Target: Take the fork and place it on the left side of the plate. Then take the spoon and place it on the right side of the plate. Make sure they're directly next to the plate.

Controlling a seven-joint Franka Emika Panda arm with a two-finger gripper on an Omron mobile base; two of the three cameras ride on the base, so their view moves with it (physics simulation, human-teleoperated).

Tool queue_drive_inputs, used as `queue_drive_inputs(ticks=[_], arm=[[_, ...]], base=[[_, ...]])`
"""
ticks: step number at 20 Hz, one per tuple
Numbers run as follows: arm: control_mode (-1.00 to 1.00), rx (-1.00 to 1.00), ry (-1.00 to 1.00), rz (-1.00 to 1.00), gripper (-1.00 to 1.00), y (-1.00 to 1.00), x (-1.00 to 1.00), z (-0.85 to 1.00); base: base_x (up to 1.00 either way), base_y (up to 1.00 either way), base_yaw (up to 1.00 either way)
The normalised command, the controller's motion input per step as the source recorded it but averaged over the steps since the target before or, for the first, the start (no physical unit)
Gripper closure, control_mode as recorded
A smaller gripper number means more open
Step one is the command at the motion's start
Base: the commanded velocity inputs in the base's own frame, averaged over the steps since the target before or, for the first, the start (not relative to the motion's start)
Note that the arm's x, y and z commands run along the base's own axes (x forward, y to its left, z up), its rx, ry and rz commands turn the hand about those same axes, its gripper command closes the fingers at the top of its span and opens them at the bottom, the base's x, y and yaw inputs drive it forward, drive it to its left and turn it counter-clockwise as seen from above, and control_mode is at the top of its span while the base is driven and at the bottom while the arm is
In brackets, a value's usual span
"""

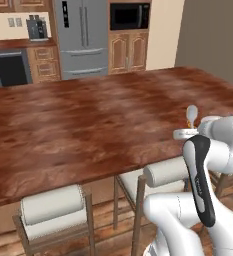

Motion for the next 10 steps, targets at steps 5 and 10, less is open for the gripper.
queue_drive_inputs(ticks=[5,10], arm=[[1.00,0.00,0.00,0.00,1.00,0.00,0.00,0.00],[1.00,0.00,0.00,0.00,1.00,0.00,0.00,0.00]], base=[[0.67,-1.00,0.01],[0.45,-1.00,0.05]])
